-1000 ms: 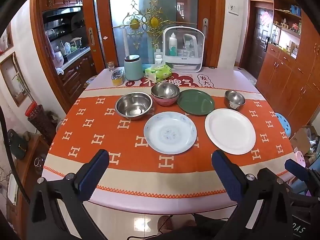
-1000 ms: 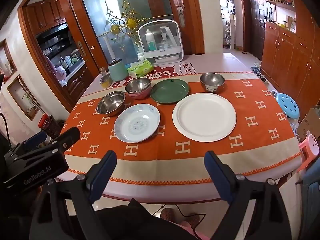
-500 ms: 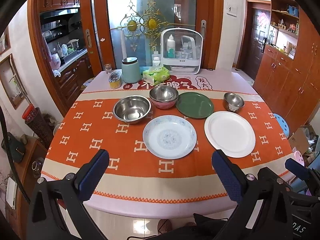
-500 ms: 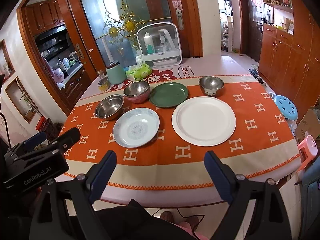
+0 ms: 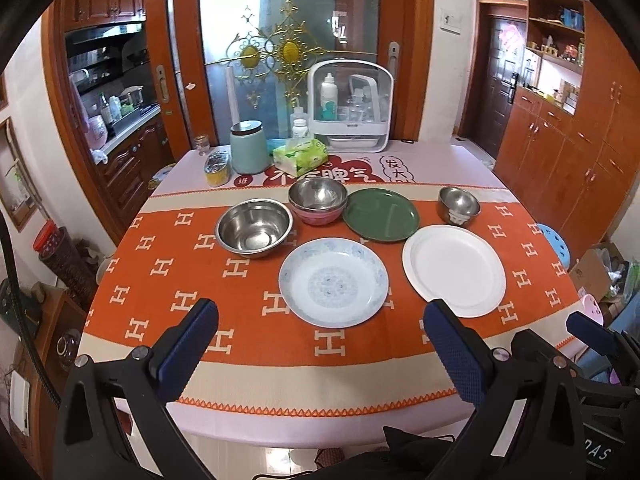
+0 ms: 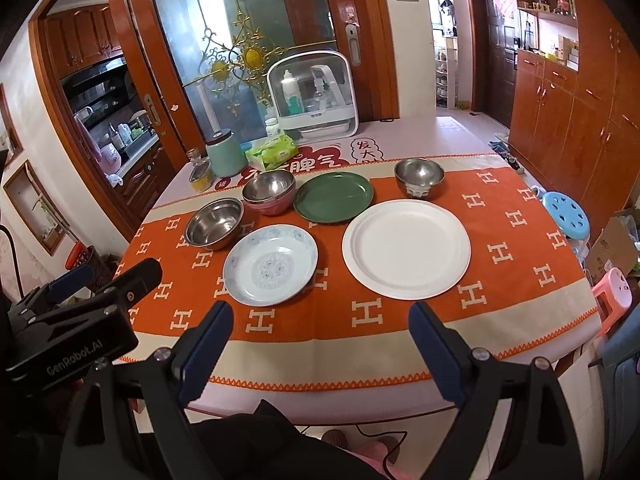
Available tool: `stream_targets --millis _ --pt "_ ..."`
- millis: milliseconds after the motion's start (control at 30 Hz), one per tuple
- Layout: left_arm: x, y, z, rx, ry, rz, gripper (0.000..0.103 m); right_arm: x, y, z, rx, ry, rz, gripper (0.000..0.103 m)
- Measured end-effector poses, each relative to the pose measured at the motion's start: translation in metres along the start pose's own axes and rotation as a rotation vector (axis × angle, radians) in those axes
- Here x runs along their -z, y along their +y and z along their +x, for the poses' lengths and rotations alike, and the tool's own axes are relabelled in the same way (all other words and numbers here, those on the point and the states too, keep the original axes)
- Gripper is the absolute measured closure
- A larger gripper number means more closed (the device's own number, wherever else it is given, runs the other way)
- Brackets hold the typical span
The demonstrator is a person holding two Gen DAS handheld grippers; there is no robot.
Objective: Organize plates and bowls
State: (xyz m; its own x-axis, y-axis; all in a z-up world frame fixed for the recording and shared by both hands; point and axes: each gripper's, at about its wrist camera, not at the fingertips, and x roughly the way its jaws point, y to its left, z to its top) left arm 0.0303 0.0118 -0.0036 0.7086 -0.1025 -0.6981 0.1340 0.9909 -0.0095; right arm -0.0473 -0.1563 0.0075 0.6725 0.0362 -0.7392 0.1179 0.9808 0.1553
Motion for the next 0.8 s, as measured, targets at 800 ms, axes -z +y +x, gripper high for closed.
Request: stream_targets --millis 800 --pt "-0.001 -0.013 0.011 0.092 0.019 0.053 0.001 0.008 -0.015 -0.009 0.046 -0.031 0.075 0.013"
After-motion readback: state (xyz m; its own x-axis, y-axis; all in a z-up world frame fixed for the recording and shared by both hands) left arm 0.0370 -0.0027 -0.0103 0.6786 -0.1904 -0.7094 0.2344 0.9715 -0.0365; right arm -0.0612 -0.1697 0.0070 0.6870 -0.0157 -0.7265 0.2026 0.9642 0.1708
